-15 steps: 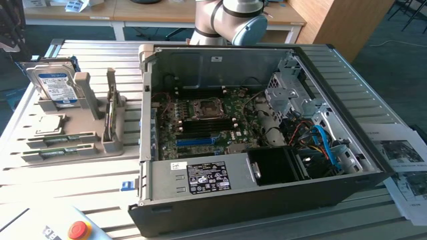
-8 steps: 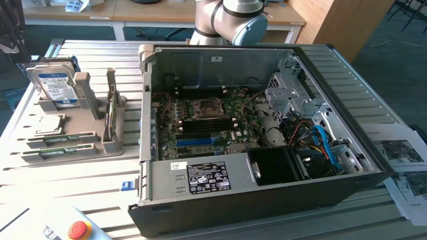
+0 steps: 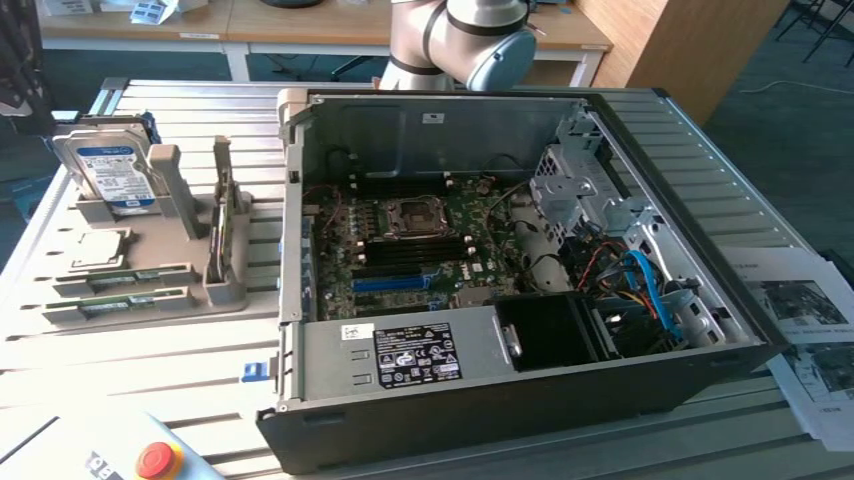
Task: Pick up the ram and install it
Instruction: 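Pick up the ram and move it above insertion slot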
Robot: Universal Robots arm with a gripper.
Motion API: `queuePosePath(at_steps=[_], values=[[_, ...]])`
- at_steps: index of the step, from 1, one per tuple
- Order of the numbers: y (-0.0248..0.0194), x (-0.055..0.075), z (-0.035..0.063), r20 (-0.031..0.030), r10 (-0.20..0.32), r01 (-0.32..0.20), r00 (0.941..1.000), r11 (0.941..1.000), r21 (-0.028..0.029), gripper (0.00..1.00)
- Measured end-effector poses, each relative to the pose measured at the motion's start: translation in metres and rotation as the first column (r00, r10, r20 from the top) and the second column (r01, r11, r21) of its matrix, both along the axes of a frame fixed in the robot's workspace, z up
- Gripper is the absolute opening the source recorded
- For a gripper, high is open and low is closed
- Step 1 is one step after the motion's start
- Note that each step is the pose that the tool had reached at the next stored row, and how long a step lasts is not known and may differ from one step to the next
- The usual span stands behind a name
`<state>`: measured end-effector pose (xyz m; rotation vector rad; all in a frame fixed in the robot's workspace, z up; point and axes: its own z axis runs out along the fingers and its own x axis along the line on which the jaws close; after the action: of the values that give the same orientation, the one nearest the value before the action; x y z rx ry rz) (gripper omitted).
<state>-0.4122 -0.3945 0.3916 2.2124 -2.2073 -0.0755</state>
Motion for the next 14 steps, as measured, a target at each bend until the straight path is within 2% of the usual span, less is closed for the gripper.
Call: queuePosePath(at_steps=[4,14], values=[[-0.0050,0.0000,0.0000,0.0000,0.000,0.000,1.0000,1.0000,0.0000,0.10],[-0.0050,0.0000,0.0000,0.0000,0.000,0.000,1.0000,1.0000,0.0000,0.10]])
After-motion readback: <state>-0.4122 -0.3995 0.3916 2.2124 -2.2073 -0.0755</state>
